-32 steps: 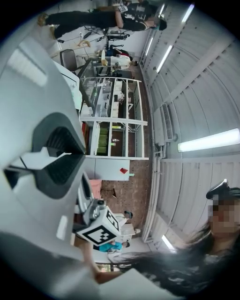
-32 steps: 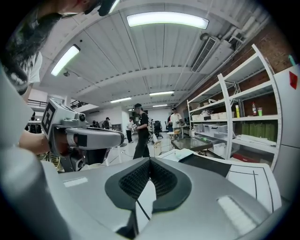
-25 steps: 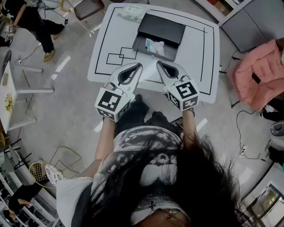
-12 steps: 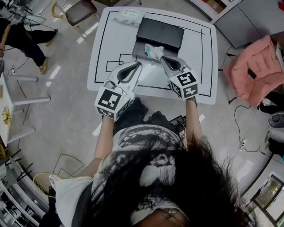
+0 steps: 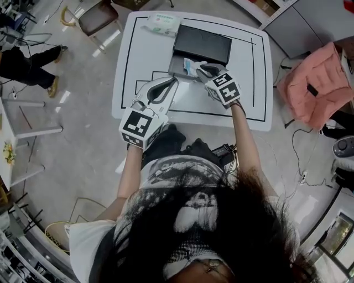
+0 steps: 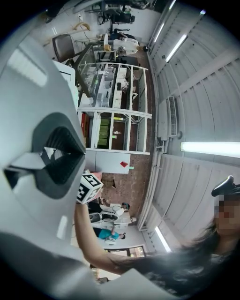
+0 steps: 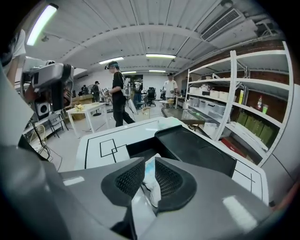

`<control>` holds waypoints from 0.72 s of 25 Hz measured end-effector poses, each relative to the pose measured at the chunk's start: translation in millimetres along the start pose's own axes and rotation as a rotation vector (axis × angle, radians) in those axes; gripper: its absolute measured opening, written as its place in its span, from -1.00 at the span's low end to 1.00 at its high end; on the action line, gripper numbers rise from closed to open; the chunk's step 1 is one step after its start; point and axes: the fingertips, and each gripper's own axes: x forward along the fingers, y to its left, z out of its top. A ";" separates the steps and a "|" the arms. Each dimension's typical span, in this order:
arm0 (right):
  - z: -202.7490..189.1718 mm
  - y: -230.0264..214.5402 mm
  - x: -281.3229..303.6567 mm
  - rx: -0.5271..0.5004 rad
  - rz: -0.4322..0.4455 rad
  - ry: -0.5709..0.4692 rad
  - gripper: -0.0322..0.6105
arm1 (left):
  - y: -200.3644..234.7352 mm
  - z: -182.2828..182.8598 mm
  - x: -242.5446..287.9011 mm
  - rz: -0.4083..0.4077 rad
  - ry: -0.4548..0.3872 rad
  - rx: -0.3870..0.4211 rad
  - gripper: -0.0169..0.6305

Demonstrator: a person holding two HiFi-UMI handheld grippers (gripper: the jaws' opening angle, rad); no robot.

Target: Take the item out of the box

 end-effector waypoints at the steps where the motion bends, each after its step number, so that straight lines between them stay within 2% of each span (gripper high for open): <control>1: -3.1 -2.0 6.4 -0.006 -0.001 0.022 -0.68 | 1.4 0.3 -0.3 -0.004 -0.001 0.000 -0.95; 6: -18.3 -12.8 35.0 -0.046 -0.005 0.127 -0.62 | 7.4 -1.2 -3.5 -0.011 0.002 -0.004 -0.95; 13: -38.6 -10.5 64.5 -0.116 0.042 0.284 -0.60 | 15.8 -4.7 -7.9 -0.011 0.007 -0.009 -0.95; 18: -46.6 -18.7 77.5 -0.096 0.018 0.317 -0.63 | 20.7 -6.7 -12.5 -0.008 0.011 -0.011 -0.95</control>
